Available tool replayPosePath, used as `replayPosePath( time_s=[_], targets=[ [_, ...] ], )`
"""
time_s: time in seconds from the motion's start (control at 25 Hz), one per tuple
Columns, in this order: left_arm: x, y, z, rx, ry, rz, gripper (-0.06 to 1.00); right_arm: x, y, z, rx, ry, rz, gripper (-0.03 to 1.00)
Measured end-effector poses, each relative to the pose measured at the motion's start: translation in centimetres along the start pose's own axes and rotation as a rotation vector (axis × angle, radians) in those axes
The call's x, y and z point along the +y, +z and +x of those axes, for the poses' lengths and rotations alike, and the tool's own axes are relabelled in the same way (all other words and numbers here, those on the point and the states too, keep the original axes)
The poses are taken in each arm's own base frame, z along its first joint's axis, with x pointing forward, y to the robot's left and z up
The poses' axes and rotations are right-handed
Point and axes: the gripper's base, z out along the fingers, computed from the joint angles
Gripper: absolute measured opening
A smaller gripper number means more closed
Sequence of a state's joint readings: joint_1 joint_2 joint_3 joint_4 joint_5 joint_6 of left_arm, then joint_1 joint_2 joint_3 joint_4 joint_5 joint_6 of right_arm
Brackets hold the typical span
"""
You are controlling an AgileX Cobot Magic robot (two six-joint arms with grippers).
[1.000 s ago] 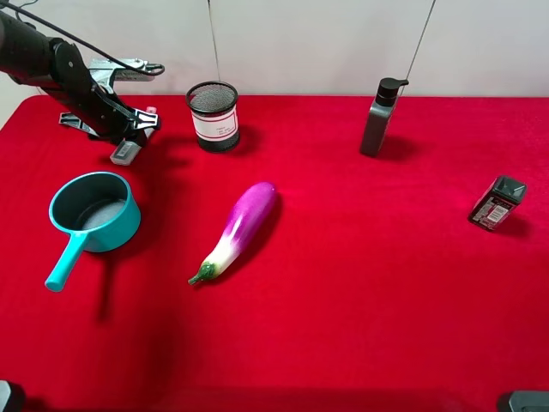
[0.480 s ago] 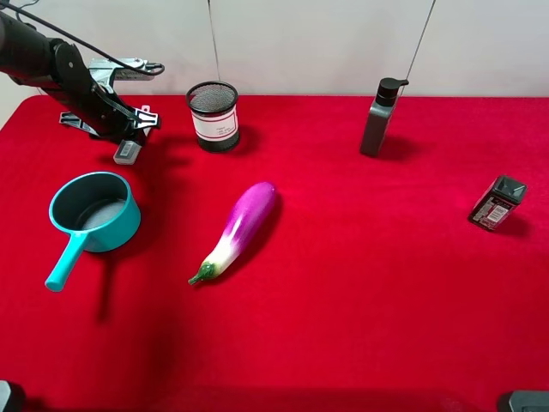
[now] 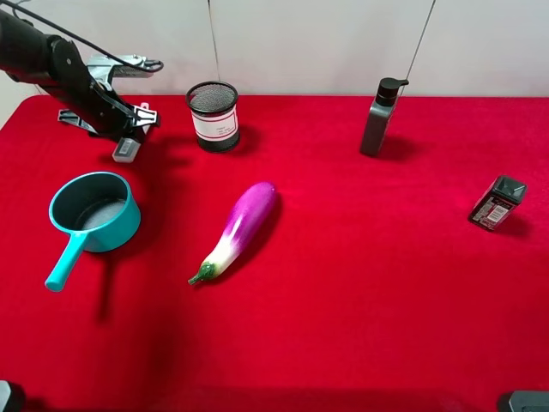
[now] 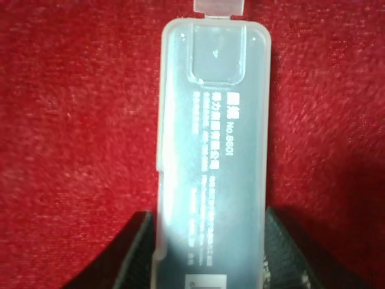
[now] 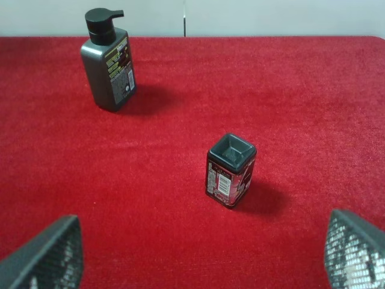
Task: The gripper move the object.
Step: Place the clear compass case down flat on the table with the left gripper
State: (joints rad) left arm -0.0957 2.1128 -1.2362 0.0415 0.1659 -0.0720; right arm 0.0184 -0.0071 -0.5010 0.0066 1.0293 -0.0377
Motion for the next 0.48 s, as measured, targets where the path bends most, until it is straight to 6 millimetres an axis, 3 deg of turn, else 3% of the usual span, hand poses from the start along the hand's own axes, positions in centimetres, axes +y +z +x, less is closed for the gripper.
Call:
replayPosePath(
  time_s=[0.48],
  targets=[
    [0.0,-5.6,-2.7,-0.047,-0.001,-0.003,0.40,0.0,0.0,0.0,0.000,0.000,0.000,0.61]
  ],
)
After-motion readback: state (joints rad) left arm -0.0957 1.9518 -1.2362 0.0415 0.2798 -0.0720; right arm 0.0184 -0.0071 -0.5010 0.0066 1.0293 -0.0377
